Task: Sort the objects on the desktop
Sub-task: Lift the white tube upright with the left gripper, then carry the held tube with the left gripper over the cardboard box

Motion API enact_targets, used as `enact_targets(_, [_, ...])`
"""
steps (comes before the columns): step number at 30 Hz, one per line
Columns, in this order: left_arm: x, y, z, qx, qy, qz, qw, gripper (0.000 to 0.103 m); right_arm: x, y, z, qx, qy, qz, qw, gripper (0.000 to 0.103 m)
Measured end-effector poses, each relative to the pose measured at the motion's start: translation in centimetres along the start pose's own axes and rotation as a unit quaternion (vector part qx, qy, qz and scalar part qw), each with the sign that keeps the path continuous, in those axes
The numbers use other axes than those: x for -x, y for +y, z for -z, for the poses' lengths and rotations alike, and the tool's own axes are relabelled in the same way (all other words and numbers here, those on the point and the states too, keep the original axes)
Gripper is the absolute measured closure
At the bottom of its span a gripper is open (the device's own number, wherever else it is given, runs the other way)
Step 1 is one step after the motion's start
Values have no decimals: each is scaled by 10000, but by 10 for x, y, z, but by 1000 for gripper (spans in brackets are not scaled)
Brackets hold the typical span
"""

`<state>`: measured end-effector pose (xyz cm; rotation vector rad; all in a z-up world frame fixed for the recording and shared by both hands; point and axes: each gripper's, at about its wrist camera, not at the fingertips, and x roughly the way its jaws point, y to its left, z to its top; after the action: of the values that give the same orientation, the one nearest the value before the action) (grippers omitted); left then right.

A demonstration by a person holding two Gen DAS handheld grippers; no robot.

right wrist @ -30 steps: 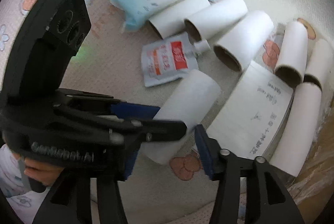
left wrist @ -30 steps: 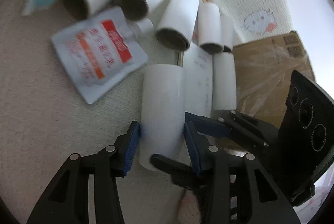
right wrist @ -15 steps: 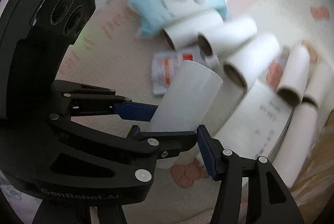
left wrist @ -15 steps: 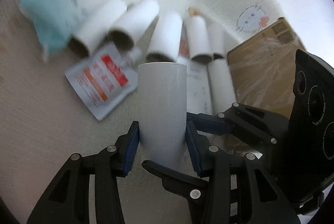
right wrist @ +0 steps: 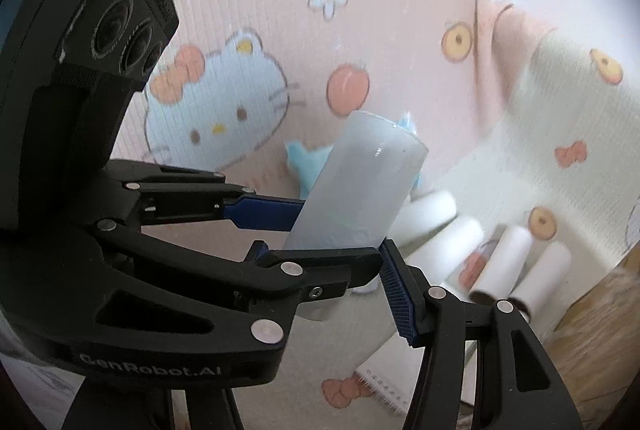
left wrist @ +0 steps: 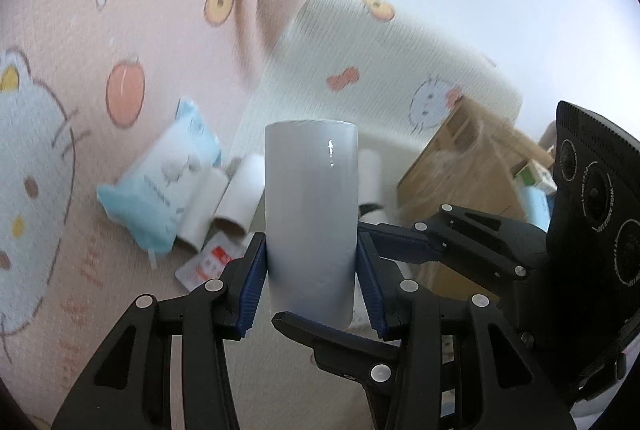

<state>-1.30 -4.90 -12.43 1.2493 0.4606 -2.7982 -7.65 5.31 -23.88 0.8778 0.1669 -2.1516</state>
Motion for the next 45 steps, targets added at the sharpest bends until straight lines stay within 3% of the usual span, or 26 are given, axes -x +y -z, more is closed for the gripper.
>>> enact_targets(5, [10, -14, -16, -299, -60, 74, 9995, 55, 25, 1, 7, 77, -148, 113, 9998, 49])
enact_targets(12, [20, -55, -45, -713, -146, 210, 9971, 55, 59, -15, -8, -182, -323, 305, 9988, 48])
enact_targets(20, [25, -120, -80, -1561, -508, 307, 9860, 55, 107, -47, -15, -587, -896, 500, 9930, 44])
enact_targets(24, [12, -152, -97, -1765, -305, 473, 9827, 55, 133, -70, -12, -920, -1078, 569, 9883, 44])
enact_targets(32, [-16, -214, -106, -2324, -8, 743, 9698, 55, 173, -108, 12, -1298, -1042, 930, 9817, 44])
enact_targets(38, [-45, -245, -103, -2391, 416, 1096, 9639, 55, 189, -140, 30, -1708, -665, 1075, 9772, 44])
enact_targets(45, [-74, -267, -96, -2381, 944, 1138, 9599, 55, 194, -163, 49, -2027, -240, 1210, 9714, 44])
